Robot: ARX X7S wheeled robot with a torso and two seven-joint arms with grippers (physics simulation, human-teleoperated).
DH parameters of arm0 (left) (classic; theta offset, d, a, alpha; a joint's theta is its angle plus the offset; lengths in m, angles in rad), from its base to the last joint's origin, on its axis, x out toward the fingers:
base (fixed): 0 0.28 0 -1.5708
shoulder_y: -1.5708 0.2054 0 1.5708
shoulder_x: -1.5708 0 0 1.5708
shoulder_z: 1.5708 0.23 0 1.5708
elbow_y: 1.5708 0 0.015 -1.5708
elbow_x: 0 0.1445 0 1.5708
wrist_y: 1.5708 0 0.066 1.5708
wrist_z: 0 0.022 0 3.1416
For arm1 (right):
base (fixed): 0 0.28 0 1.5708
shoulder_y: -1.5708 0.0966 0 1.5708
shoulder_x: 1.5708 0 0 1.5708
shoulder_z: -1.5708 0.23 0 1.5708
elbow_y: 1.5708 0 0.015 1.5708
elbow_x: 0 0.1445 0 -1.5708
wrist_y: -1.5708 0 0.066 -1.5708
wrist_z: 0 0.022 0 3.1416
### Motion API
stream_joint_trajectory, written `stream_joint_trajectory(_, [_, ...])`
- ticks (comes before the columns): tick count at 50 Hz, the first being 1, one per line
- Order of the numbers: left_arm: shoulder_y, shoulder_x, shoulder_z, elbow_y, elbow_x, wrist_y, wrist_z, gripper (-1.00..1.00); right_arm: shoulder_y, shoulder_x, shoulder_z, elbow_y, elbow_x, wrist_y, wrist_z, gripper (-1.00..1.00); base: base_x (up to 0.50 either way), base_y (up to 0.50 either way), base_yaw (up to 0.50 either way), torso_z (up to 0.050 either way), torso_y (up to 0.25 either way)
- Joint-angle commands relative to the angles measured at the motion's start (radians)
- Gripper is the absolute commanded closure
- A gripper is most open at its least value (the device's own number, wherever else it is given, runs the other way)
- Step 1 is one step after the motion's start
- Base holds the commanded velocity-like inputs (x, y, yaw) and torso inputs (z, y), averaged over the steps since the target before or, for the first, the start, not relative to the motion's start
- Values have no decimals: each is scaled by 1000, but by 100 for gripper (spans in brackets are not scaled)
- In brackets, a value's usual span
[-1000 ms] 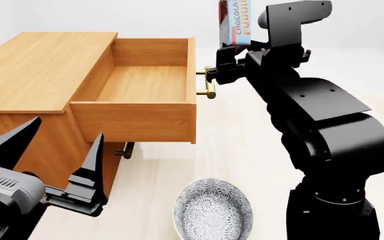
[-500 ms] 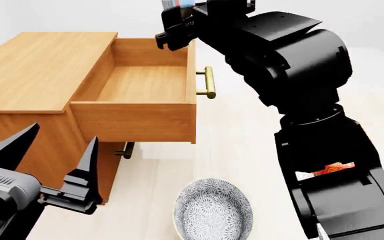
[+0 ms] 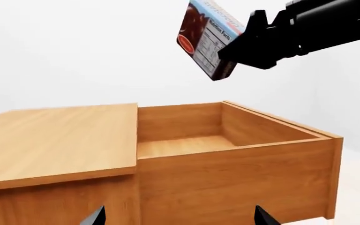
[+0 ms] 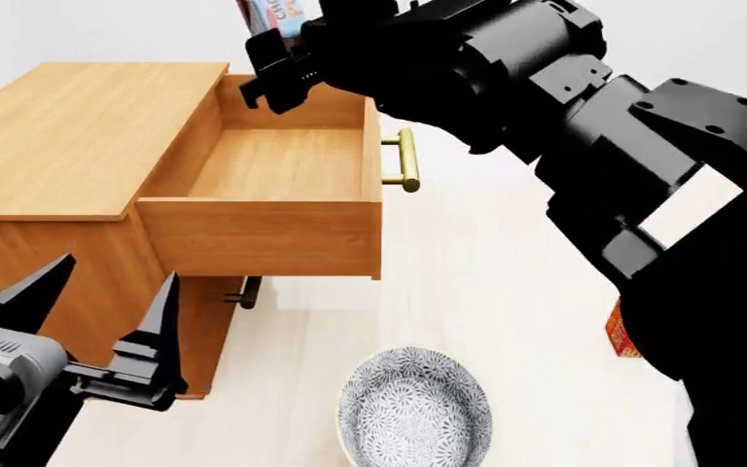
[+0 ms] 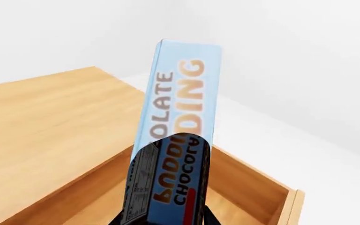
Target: Put the chocolate pudding in the top drawer of the cabinet and close it.
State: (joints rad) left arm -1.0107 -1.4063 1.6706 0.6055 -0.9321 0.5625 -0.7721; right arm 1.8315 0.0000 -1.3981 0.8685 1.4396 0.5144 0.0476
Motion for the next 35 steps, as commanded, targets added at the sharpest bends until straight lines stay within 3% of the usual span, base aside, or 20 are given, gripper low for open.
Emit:
stream_joint_trajectory(1, [32,-16,13,-25,-1,62,14,-100,39,0,-174,43,154,-77,30,100,0,0,0,0,0])
stream_joint_trajectory(16, [38,-7,12,-30,-2,64,22,-100,-61,0,-171,43,249,-118,-95,100,0,0,0,0,0])
stream_joint_trajectory(35, [48,-7,15,-26,-10,64,31,-100,-103,0,-181,34,185,-134,-60,100,0,0,0,0,0])
